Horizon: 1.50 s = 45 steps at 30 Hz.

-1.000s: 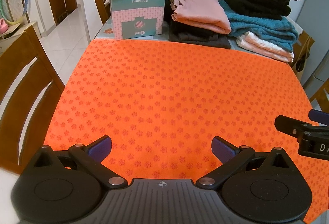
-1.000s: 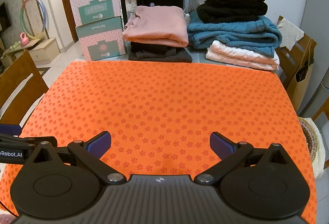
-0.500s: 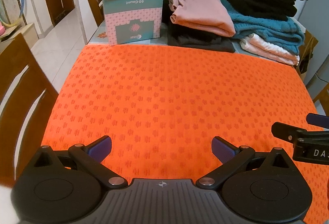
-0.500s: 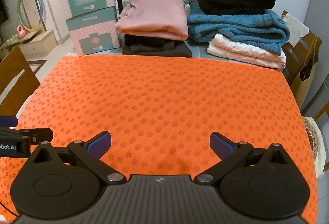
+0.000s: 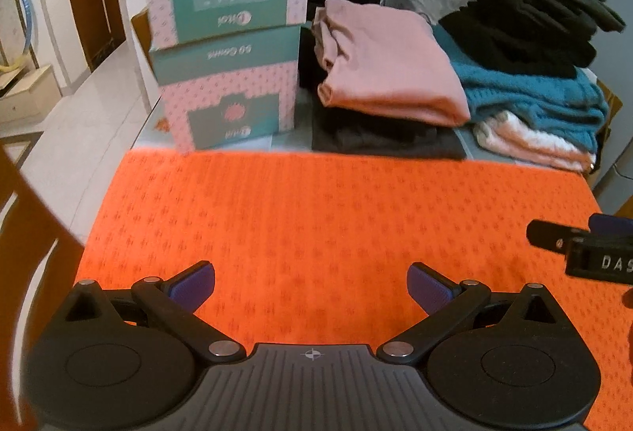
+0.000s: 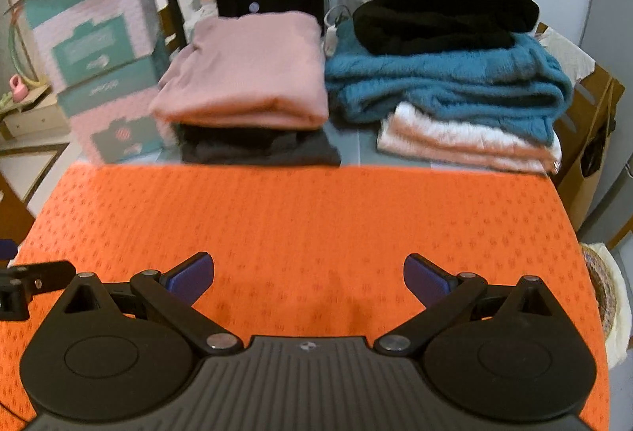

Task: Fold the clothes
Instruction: 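Reach the right tool to the pink sweater stack and close on it, then pull the pink sweater onto the cloth with the right tool and release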

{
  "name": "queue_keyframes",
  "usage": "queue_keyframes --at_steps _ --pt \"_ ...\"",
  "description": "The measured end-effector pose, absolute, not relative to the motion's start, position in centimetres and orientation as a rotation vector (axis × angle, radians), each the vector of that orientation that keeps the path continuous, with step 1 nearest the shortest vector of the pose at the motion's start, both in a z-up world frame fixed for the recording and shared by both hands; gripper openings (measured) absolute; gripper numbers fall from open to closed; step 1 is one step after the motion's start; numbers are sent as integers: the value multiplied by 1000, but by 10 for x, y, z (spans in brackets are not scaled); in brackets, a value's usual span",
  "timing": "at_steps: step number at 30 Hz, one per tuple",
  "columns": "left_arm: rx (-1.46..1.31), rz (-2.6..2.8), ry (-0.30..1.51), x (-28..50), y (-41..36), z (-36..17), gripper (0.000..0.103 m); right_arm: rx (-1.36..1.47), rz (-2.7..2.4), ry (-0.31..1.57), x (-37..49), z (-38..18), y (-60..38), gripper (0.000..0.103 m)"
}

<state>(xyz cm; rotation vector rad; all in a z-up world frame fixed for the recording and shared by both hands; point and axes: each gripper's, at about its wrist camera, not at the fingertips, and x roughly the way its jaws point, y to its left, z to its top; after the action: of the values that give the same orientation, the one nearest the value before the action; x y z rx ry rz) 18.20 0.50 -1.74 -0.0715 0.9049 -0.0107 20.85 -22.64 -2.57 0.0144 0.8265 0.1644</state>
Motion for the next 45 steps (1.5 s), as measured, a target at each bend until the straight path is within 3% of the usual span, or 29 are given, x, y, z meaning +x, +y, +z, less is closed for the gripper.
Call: queue_keyframes --at_steps 17,22,25,27,28,33,37,45 --pt "-145 -86 783 327 13 -30 102 98 277 775 374 -42 -217 103" --pt "-192 -107 795 363 9 -46 90 107 309 776 417 -54 -208 102" --pt "-245 -120 808 379 10 -57 81 111 324 775 437 -59 -204 93" --pt "-288 -142 816 386 11 -61 75 111 323 770 432 -54 -203 79" --pt "-308 -153 823 389 11 -63 62 111 322 768 429 -51 -203 78" --pt "-288 -142 794 380 4 -54 40 111 317 756 416 -37 -203 32" --pt "-301 -162 769 361 4 -36 32 110 313 746 405 -26 -202 27" --pt "-337 -190 735 294 12 0 29 78 327 726 347 11 -198 26"
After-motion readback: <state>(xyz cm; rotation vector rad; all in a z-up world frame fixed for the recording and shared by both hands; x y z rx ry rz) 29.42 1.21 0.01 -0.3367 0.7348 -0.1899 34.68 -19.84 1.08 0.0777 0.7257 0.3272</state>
